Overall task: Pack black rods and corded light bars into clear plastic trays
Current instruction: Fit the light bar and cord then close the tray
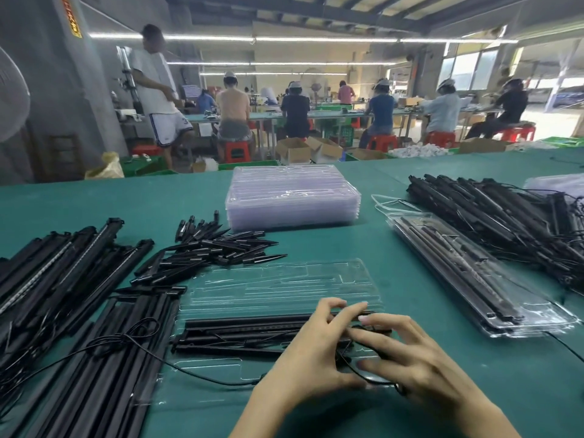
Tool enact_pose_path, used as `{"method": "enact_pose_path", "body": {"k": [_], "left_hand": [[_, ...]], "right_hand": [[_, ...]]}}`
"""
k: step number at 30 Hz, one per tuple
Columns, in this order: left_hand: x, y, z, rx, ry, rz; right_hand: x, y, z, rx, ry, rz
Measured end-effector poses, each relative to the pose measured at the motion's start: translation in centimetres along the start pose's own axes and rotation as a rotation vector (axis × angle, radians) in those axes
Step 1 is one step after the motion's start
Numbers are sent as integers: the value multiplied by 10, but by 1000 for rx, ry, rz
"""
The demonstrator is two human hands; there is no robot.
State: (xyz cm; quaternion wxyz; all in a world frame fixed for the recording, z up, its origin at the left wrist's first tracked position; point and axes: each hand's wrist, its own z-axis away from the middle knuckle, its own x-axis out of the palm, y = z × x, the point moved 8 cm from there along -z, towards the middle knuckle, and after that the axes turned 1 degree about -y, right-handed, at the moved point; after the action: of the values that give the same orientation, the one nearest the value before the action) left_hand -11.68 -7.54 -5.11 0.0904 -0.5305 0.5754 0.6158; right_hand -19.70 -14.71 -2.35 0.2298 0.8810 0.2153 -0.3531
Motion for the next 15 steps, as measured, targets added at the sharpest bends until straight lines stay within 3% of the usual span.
{"method": "enact_pose_path", "body": {"k": [5,7,10,15], "left_hand": [[2,-9,1,8,-66,-180],[-1,-16,5,-1,-53,-83],[-5,-19,6,13,-5,-129],[-7,-16,7,10,91,-129]], "right_hand": [[14,8,5,71,-119,-297],[23,18,18,209,-163,-513],[35,24,39,410,-240,-735],[32,11,35,322,-356,-720]]}}
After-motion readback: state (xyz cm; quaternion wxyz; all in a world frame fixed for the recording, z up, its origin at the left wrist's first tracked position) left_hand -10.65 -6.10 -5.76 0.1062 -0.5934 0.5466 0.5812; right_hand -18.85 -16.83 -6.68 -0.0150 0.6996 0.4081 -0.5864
